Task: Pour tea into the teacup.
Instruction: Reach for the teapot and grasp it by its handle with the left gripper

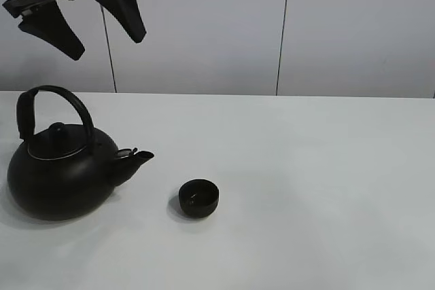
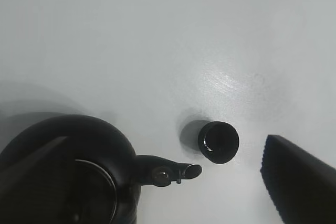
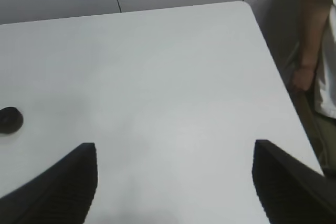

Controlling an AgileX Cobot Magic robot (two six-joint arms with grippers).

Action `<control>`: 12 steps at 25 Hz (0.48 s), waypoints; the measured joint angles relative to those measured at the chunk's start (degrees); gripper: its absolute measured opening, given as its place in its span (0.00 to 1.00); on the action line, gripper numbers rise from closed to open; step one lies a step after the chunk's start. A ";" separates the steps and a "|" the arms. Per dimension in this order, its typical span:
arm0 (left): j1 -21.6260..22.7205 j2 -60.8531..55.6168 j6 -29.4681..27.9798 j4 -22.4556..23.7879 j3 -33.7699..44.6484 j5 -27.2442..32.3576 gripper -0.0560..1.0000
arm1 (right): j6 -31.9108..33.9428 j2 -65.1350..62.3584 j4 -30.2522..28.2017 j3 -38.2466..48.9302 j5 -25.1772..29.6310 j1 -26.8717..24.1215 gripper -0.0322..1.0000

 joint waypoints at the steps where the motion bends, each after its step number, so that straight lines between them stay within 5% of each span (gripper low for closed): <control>1: 0.00 0.00 0.00 0.00 0.00 0.00 0.71 | 1.46 -1.71 0.00 1.83 0.00 0.98 0.57; 12: 0.00 0.00 0.00 0.13 0.00 -0.14 0.71 | 3.86 -7.85 0.78 16.55 -2.39 5.72 0.57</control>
